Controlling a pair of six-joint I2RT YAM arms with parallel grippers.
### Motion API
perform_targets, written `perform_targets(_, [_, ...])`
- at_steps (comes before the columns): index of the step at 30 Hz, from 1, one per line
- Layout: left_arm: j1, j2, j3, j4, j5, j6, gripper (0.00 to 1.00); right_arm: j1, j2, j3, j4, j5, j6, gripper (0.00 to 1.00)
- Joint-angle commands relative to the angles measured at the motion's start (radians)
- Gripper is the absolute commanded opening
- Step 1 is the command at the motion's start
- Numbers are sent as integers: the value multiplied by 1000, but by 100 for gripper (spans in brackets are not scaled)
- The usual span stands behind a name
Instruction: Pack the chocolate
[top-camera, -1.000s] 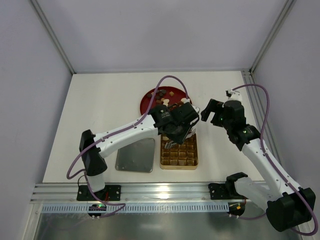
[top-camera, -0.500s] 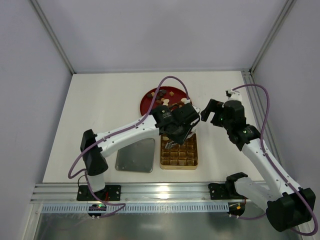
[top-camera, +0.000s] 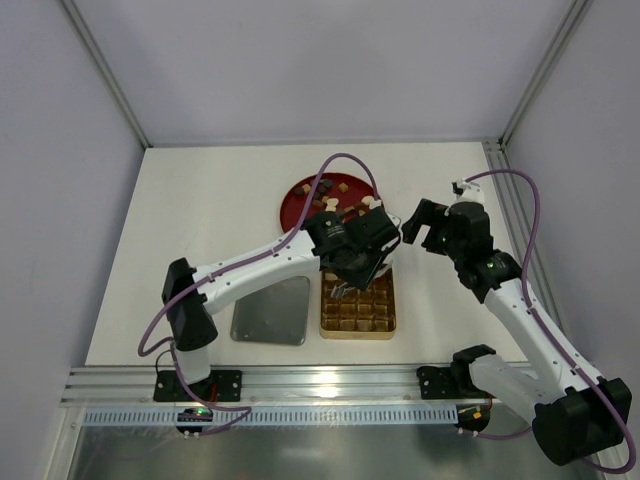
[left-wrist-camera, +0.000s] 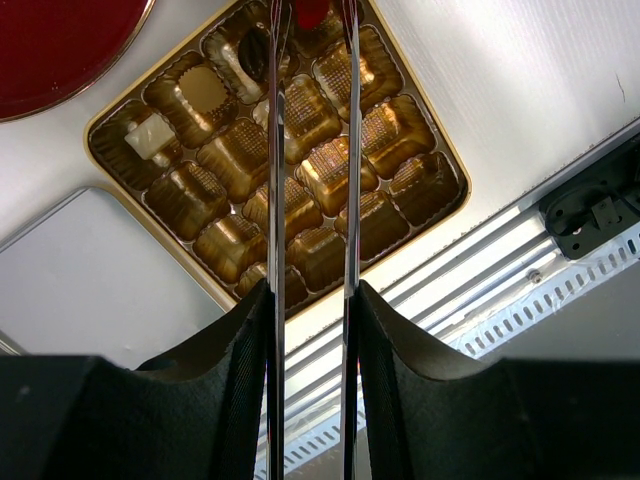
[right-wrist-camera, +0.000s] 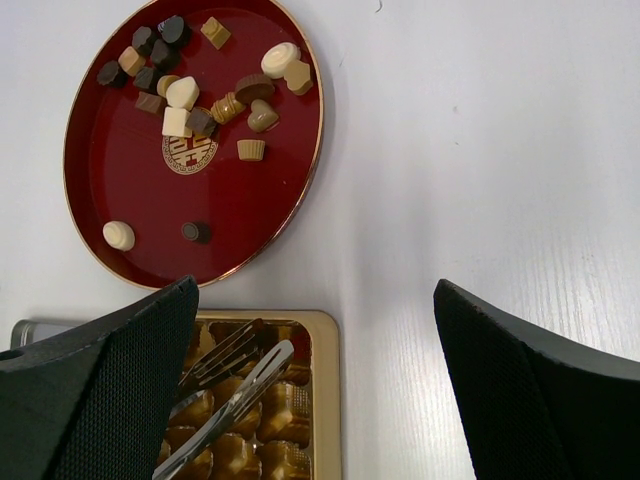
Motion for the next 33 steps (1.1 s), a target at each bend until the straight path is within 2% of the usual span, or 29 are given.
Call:
perform_targets(1, [-7, -2, 3, 34, -17, -3, 37, -3, -20, -2, 25, -7, 5, 100])
perform_targets(11, [0, -22, 36, 8, -77, 11, 38, -5, -20, 0, 26, -4, 3, 100])
perform_targets(18, [123, -15, 143, -29, -73, 57, 39, -13, -14, 10, 23, -16, -3, 100])
perform_targets(25, [252, 91, 260, -46, -28, 102, 40, -13, -2, 20, 25, -38, -1, 100])
perform_targets(33, [300, 244, 427, -100, -8, 134, 43, -13, 1, 27, 20, -46, -6, 100])
